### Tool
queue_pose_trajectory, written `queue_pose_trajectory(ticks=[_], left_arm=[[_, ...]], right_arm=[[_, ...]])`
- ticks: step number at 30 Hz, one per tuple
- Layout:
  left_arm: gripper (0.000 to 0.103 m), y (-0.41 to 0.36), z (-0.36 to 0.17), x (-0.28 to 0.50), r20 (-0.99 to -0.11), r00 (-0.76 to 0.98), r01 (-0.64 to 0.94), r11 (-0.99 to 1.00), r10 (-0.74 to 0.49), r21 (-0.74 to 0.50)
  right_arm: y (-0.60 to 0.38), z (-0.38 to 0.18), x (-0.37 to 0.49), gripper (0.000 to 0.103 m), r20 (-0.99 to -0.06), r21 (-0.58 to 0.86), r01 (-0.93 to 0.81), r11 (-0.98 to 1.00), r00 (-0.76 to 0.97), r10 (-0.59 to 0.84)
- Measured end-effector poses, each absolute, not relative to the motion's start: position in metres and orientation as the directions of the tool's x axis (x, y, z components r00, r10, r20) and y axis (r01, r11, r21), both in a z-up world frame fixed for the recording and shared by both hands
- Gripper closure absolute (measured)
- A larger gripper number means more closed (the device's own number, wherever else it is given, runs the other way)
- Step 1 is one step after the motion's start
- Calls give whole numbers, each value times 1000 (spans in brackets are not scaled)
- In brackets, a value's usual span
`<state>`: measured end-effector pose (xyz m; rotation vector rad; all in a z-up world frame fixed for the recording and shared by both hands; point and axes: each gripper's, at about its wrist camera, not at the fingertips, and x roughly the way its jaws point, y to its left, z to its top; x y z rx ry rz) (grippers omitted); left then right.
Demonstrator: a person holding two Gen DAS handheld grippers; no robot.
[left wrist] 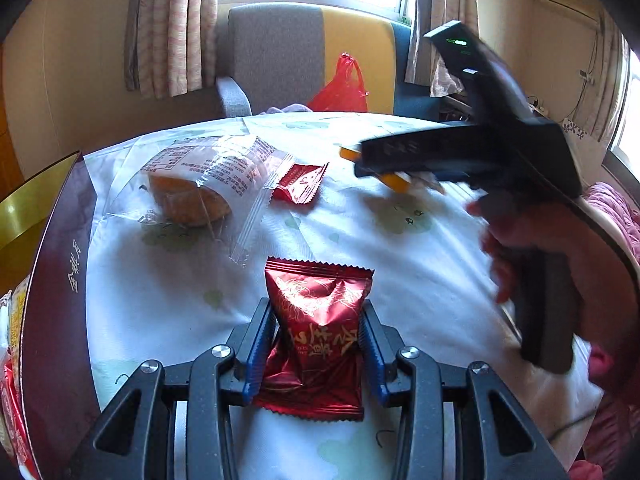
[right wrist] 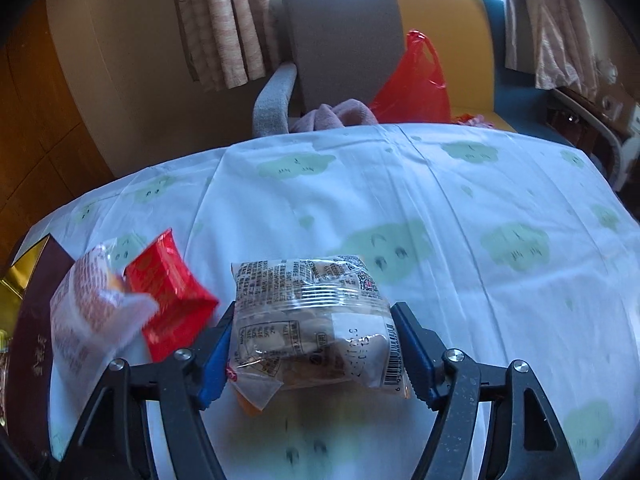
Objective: Organize snacks
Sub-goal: 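Grasp the red candy pack with the left gripper while the right gripper grasps the nut bag, then carry the red candy pack into the tin while the right gripper holds the nut bag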
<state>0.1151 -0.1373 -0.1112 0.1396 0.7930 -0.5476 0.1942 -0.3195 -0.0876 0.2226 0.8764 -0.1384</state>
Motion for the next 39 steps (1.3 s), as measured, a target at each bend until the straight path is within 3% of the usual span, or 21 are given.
queue_pose_trajectory(ticks=[19, 28, 39], left_arm=[[65, -137, -107, 109, -700, 590, 518, 854, -403, -54], [67, -135, -81, 81, -627, 648, 541, 841, -433, -21], [67, -114, -51, 46, -565, 651, 557, 825, -506, -96]], right_arm=[[-294, -81, 100, 29, -715, 118, 281, 952, 689, -115], [-289, -79, 96, 29, -690, 89, 287, 954, 708, -149], [-285, -80, 97, 29, -687, 68, 278, 958, 710, -157]])
